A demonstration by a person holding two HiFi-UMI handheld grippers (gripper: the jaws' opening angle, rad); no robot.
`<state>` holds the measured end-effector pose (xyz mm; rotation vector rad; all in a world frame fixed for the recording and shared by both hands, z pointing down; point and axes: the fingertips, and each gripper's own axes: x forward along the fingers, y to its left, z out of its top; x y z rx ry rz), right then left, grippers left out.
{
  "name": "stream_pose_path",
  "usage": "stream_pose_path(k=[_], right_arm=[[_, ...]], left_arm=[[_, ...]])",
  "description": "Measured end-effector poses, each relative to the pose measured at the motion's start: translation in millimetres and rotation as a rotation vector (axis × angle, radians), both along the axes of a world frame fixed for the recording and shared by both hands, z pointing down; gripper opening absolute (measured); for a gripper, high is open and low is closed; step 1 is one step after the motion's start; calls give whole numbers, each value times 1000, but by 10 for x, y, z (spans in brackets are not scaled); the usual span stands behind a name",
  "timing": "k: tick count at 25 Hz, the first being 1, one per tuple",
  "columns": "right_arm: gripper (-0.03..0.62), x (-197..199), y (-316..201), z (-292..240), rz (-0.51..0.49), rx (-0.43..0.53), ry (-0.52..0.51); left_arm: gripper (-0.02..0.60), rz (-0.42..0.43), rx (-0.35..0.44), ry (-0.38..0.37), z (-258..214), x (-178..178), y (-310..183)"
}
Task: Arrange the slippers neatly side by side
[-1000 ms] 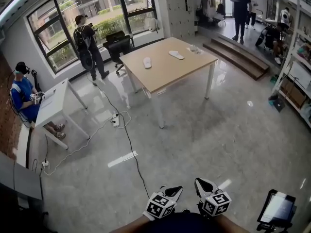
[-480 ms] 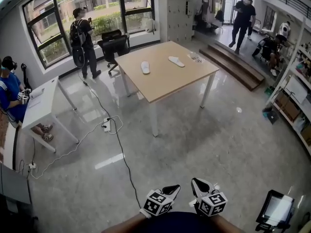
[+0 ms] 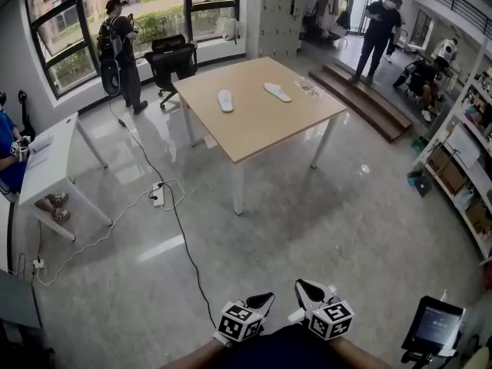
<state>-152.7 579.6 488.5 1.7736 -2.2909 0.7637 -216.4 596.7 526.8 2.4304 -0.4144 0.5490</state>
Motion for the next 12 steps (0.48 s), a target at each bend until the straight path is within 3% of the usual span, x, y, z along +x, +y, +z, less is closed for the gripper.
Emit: stream_pose_path(k=[8, 12], right_arm=[[11, 128, -151, 213, 3, -44, -47], [11, 230, -464, 157, -39, -23, -73]], left_arm=[[2, 22, -39, -27, 123, 180, -87], [2, -49, -34, -60, 97, 222, -391]])
